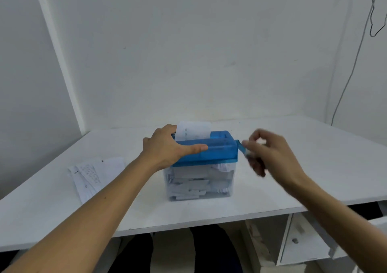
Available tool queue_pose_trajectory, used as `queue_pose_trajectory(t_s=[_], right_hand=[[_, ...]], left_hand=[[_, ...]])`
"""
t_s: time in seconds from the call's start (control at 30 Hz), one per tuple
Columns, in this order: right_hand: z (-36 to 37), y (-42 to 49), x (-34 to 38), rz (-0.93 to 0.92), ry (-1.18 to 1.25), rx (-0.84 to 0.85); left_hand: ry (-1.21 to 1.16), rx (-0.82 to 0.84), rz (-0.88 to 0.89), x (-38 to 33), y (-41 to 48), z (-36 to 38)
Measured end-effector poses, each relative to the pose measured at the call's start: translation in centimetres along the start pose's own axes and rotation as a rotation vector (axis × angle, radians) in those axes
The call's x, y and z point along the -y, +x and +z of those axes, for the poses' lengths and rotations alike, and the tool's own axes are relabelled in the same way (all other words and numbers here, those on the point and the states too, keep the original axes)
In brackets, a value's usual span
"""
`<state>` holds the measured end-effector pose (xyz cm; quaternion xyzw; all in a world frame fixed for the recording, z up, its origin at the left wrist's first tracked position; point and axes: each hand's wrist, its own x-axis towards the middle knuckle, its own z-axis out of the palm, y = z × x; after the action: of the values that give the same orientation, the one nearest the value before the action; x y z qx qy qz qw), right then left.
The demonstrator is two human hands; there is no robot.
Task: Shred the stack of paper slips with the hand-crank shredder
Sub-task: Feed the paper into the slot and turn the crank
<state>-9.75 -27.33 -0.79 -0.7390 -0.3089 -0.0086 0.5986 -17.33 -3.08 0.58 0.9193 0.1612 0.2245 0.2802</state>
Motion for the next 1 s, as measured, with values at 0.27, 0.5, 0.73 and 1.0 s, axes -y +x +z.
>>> queue_pose_trajectory(t_s=[0.27, 0.5, 0.73, 1.0], right_hand=[[0.5, 7.2, 0.4, -0.099, 0.223, -0.014], [2.3, 11.4, -2.3, 0.129, 0.173, -0.016], [3.6, 12.0, -4.3, 0.248, 0.149, -0.015], [4.9, 5.4, -8.0, 0.409, -0.031, 0.039]], left_hand=[[-0.149, 0.005, 0.015, 0.5, 0.1, 0.3], [-0.156, 0.006, 0.025, 0.5, 0.1, 0.4], [-0.138, -0.008, 0.025, 0.6, 0.3, 0.5], [0.039, -0.069, 0.018, 0.4, 0.3, 0.7]])
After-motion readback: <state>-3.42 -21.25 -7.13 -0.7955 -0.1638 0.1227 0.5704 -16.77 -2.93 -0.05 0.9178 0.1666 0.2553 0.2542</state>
